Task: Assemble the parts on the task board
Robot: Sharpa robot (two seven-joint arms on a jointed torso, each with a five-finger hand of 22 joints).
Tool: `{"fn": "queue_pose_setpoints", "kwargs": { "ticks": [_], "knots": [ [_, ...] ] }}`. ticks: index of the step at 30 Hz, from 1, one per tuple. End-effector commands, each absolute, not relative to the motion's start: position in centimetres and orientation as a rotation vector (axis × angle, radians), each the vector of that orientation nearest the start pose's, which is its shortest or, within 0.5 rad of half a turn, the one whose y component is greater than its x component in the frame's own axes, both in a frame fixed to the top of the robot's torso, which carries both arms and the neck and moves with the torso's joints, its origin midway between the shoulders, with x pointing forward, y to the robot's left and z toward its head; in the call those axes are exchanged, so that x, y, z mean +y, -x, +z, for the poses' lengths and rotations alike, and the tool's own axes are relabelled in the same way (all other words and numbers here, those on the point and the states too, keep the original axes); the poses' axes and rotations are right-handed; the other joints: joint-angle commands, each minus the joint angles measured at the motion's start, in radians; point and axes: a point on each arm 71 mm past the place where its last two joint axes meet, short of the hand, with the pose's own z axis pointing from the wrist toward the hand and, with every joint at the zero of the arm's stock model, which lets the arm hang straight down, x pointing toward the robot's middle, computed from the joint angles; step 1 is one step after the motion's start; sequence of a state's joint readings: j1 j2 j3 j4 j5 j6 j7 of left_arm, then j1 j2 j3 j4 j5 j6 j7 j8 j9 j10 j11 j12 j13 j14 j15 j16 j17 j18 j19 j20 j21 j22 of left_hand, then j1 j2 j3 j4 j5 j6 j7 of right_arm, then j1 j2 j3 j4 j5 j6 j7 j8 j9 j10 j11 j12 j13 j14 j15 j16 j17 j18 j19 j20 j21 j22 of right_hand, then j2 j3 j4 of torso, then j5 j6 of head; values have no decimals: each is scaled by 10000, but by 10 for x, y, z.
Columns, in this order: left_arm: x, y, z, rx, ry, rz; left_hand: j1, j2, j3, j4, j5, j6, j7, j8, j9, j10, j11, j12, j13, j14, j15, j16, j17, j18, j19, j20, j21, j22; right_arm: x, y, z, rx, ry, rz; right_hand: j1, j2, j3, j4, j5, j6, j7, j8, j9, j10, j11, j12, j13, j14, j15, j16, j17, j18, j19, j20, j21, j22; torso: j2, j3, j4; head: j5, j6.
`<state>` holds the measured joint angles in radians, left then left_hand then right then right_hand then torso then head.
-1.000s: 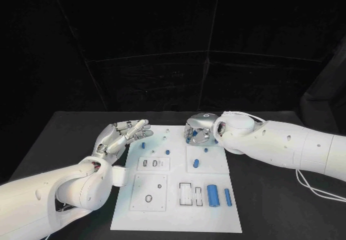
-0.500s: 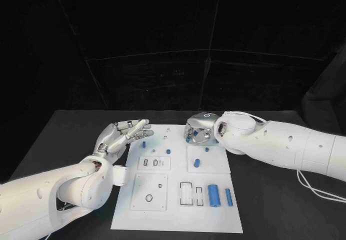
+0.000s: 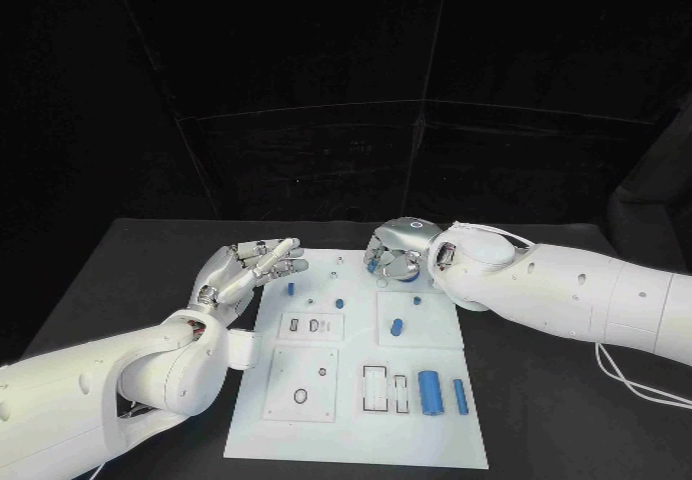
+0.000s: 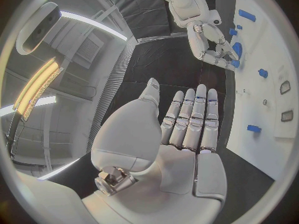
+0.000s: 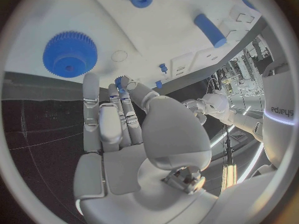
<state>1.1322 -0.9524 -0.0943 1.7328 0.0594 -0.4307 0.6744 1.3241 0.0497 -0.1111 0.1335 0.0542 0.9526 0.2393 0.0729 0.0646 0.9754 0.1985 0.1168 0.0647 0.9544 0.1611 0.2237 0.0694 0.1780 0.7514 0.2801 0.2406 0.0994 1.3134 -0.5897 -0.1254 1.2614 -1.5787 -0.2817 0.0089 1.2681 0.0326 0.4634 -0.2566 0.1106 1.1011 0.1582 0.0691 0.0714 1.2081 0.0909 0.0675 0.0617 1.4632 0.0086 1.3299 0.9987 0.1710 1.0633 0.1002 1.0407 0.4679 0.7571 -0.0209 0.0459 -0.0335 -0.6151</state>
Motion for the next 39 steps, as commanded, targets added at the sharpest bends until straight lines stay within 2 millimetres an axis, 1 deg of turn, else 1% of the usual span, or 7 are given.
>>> {"fn": "queue_pose_setpoints", "kwargs": {
  "ticks": [1,4,7,9,14,18,39],
  "knots": [
    [211,-431,-192,12250,10870,-16396,29,98,4,-54,8,-53,139,-59,-11,-8,30,-40,-14,52,42,-33,-10,55,77,-3,1,-16,-133,-537,-163,15171,4057,6013,-31,-77,67,18,-44,-34,62,-42,-17,-97,17,-54,0,224,-11,30,-3,143,-74,-21,45,17,14,-12,13,-2,-35],
    [211,-431,-192,12247,10863,-16398,29,98,4,-54,8,-53,139,-59,-11,-8,30,-40,-14,52,42,-33,-10,55,77,-3,1,-16,-126,-540,-163,15108,4018,6019,-70,-113,102,60,-60,-46,64,-44,-19,-117,24,-55,-1,224,-6,42,6,142,-83,-13,55,20,17,-28,10,8,-42],
    [211,-431,-191,12251,10857,-16412,29,98,4,-54,8,-53,139,-59,-11,-8,30,-40,-14,52,42,-33,-10,55,77,-3,1,-16,-118,-543,-162,15052,4003,6025,-113,-157,139,109,-80,-67,68,-48,-23,-144,28,-56,-1,223,1,56,17,143,-92,-4,65,22,39,-41,37,9,-48],
    [210,-431,-191,12260,10853,-16432,29,98,4,-54,8,-53,139,-59,-11,-8,30,-40,-14,52,42,-33,-10,55,77,-3,1,-16,-112,-545,-162,15015,3998,6019,-147,-189,166,149,-91,-84,71,-50,-25,-165,34,-56,-1,223,6,66,22,143,-98,3,71,23,48,-21,35,33,-58],
    [210,-432,-191,12282,10855,-16444,34,108,6,-68,8,-62,142,-67,-10,-16,34,-52,-13,50,46,-46,-11,54,79,-2,-7,-23,-103,-549,-163,15034,4016,6018,-185,-230,192,194,-99,-104,74,-51,-27,-193,40,-58,-2,223,11,81,37,143,-103,12,78,23,86,-33,70,16,-31],
    [210,-432,-191,12295,10858,-16442,34,109,6,-70,8,-63,142,-68,-10,-17,35,-53,-13,49,47,-48,-11,53,79,-1,-9,-24,-96,-551,-163,15016,4016,6035,-219,-261,216,240,-103,-126,79,-54,-29,-220,47,-59,-2,224,16,94,49,142,-106,21,83,22,112,-41,70,34,-40],
    [208,-434,-191,12352,10860,-16469,36,110,5,-76,7,-69,143,-72,-11,-22,37,-59,-13,46,48,-54,-12,52,79,0,-13,-27,-85,-553,-165,15230,4142,6013,-306,-357,259,365,-127,-175,87,-52,-32,-278,60,-56,-1,224,28,130,85,143,-114,44,89,16,163,-65,65,79,-38]
  ]
}}
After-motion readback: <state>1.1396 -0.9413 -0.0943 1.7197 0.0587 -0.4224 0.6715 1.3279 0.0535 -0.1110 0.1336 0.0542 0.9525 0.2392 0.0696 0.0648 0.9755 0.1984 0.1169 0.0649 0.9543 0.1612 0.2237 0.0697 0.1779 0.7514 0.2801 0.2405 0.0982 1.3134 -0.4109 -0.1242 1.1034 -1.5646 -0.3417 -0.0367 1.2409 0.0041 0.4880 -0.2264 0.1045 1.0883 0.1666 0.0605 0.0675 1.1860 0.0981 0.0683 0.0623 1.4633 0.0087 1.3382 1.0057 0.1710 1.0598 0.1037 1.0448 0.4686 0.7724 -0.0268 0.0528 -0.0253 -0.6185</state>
